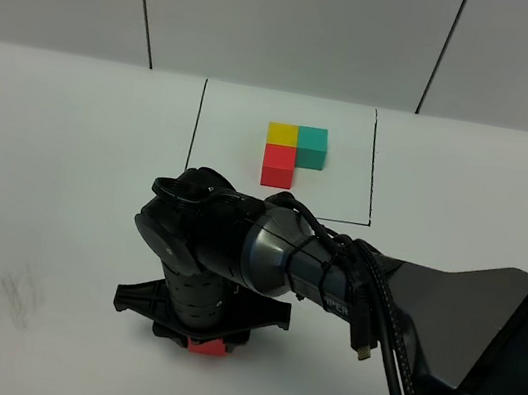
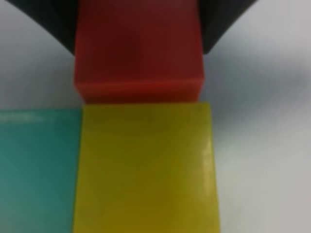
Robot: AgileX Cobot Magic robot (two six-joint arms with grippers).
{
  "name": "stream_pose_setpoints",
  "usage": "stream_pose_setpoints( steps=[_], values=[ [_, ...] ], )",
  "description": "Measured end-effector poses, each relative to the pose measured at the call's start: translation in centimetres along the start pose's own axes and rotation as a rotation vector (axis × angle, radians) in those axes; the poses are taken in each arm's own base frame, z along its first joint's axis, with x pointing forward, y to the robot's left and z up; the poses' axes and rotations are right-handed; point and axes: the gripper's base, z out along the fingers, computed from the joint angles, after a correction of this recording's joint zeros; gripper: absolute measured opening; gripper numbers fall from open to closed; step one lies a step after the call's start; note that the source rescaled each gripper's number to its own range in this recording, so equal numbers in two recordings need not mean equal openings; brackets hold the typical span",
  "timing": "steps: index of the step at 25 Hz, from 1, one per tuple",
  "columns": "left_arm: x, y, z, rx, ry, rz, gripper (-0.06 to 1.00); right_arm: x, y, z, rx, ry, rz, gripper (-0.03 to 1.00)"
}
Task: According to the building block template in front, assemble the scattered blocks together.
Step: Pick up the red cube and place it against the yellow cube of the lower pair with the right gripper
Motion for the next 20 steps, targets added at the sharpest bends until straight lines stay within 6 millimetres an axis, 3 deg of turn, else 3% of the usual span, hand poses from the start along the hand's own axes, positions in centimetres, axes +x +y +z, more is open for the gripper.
stream_pose_setpoints(
  steps=[20],
  values=[
    [0.00, 0.00, 0.00, 0.000, 0.000, 0.000, 0.35, -0.29, 0.04, 0.63, -0.011, 0.003, 0.002, 0.02]
  ],
)
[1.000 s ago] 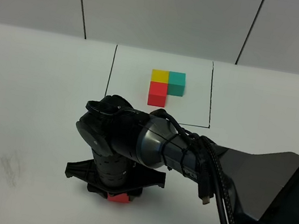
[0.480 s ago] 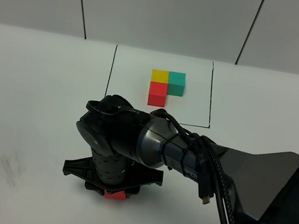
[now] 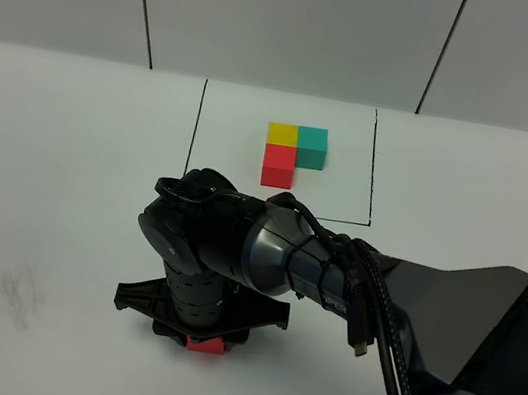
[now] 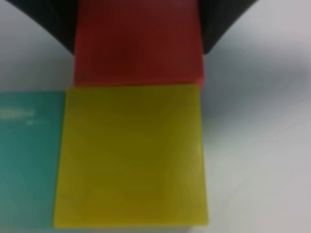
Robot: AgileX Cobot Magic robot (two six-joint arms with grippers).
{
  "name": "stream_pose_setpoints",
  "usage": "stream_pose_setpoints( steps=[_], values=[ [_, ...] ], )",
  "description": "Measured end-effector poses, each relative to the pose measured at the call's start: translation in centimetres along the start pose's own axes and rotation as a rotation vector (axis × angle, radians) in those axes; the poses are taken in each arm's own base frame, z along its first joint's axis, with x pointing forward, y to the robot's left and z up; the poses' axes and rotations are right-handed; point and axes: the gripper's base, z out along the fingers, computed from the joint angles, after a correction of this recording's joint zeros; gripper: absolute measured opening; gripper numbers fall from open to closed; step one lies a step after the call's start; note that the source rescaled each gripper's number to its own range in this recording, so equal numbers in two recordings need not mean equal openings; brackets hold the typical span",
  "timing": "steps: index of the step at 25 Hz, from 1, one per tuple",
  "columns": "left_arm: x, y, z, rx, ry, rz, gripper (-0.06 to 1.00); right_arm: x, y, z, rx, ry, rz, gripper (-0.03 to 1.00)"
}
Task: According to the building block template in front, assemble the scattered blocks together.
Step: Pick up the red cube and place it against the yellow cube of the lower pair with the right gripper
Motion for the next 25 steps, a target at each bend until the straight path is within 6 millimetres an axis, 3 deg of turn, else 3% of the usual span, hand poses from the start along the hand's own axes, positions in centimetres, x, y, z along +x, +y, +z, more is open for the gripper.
stream_pose_setpoints(
  steps=[25],
  values=[
    [0.00, 0.00, 0.00, 0.000, 0.000, 0.000, 0.35, 0.02, -0.01, -0.01, -0.007, 0.015, -0.019, 0.02]
  ],
)
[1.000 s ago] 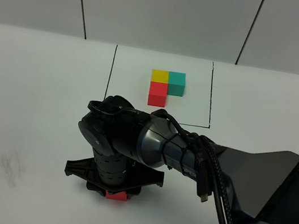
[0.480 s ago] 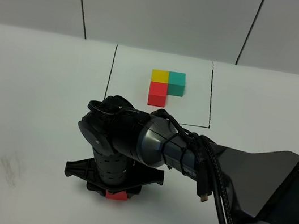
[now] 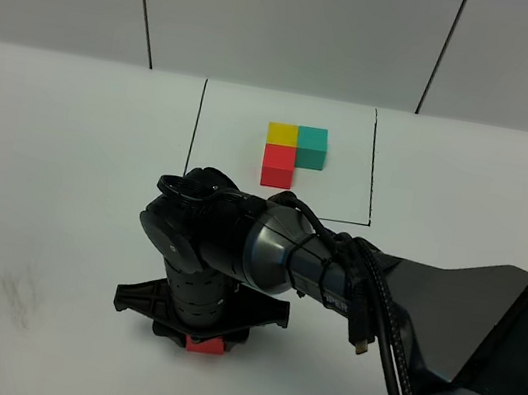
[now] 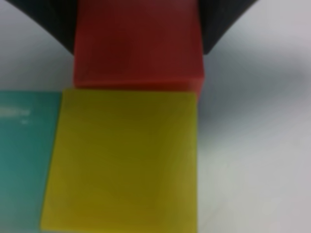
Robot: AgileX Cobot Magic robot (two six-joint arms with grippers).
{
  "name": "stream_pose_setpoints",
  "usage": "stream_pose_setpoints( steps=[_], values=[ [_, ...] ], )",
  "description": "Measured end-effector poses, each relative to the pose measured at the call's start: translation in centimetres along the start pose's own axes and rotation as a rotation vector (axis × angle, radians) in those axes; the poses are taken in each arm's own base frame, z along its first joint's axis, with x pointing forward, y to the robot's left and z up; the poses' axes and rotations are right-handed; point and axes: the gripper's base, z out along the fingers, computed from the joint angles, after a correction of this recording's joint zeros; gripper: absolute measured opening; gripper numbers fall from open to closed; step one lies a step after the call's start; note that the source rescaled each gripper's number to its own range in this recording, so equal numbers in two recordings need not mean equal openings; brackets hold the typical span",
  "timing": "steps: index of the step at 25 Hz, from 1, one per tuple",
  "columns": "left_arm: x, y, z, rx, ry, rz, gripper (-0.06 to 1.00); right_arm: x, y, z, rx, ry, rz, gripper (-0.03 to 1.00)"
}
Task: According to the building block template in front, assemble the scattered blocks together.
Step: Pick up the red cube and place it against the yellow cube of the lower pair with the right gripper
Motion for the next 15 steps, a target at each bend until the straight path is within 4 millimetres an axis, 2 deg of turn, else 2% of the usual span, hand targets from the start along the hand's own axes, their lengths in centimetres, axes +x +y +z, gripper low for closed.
stream_pose_setpoints(
  steps=[15],
  values=[
    [0.00, 0.00, 0.00, 0.000, 0.000, 0.000, 0.35, -0.13, -0.08, 0.00, 0.008, -0.015, 0.042, 0.02]
  ],
)
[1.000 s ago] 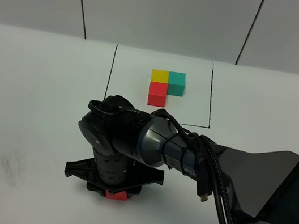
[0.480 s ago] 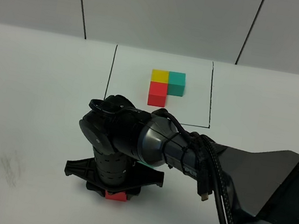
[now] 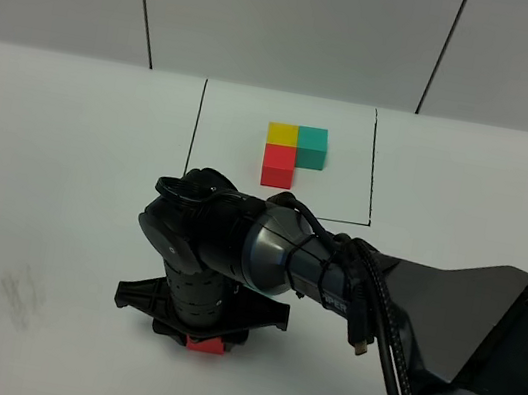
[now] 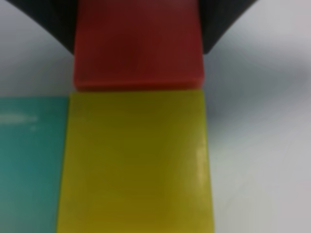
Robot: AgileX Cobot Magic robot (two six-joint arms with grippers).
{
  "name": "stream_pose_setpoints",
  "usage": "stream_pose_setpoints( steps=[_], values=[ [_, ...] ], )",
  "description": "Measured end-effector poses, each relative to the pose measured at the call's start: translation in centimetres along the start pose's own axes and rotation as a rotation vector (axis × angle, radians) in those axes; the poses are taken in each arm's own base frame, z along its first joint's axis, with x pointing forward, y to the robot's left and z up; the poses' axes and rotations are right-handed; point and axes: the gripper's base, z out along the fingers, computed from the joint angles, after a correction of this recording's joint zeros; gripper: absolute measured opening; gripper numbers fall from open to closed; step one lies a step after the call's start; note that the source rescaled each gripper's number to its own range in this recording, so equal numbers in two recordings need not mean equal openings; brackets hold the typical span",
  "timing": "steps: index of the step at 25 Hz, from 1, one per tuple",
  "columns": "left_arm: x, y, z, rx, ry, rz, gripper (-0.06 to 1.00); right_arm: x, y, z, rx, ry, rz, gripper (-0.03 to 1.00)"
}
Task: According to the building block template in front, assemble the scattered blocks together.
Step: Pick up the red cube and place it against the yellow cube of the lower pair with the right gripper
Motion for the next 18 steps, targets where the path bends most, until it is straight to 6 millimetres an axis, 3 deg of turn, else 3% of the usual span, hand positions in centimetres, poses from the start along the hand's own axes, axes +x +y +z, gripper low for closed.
stream_pose_setpoints(
  steps=[18],
  values=[
    [0.00, 0.00, 0.00, 0.000, 0.000, 0.000, 0.35, -0.24, -0.08, 0.03, 0.016, -0.036, 0.003, 0.02]
  ],
)
